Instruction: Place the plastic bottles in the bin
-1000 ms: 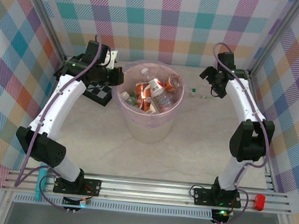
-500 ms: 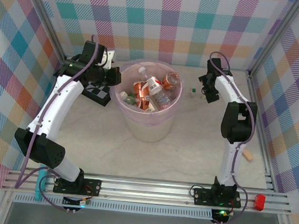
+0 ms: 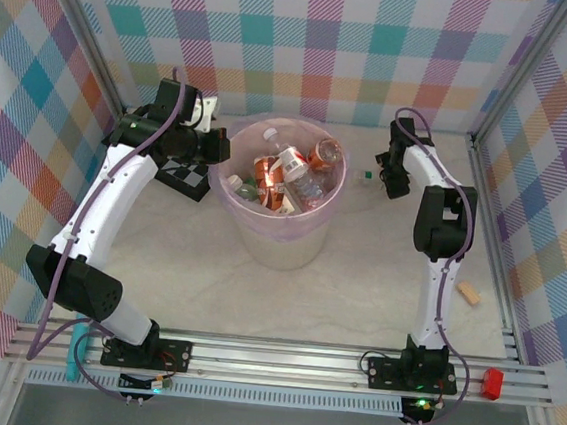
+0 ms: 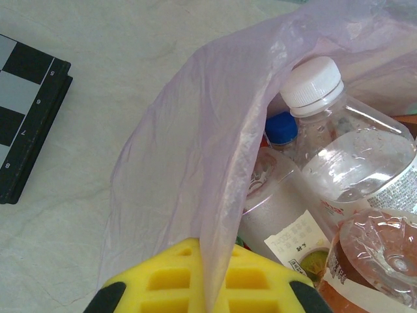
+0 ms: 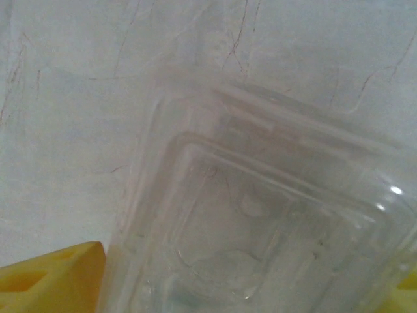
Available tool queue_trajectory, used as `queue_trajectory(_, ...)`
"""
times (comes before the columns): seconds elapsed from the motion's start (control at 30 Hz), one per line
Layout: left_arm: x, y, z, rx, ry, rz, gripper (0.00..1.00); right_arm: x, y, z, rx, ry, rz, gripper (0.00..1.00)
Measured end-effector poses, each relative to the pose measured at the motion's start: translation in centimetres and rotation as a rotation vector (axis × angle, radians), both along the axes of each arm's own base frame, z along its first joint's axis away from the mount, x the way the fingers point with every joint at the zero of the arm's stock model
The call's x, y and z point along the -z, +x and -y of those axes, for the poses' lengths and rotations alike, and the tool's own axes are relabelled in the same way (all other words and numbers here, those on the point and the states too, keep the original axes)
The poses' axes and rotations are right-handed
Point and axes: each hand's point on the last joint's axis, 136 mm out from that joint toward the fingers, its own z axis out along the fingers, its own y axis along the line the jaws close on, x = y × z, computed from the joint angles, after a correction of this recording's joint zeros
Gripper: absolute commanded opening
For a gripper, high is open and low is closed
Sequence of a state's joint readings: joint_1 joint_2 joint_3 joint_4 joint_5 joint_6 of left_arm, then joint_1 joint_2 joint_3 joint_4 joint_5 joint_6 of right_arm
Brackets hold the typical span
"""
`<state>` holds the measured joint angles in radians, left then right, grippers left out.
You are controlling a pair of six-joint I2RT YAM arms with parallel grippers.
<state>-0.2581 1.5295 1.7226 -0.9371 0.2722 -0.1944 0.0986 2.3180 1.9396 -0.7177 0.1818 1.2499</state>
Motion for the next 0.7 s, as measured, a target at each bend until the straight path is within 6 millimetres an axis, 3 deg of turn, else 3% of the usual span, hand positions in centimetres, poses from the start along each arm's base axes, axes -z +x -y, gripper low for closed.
queue_trajectory(0.4,0.0,0.0,0.0,-0.001,0.0,0.0,0.0,-0.3,0.3,0.2,0.002,0.016,0.02,0.51)
queue_trajectory(0.7,0.0,0.0,0.0,-0.004,-0.006,-0.003,0.0,-0.5,-0.6,1.2,0.001,0.006,0.007,0.45)
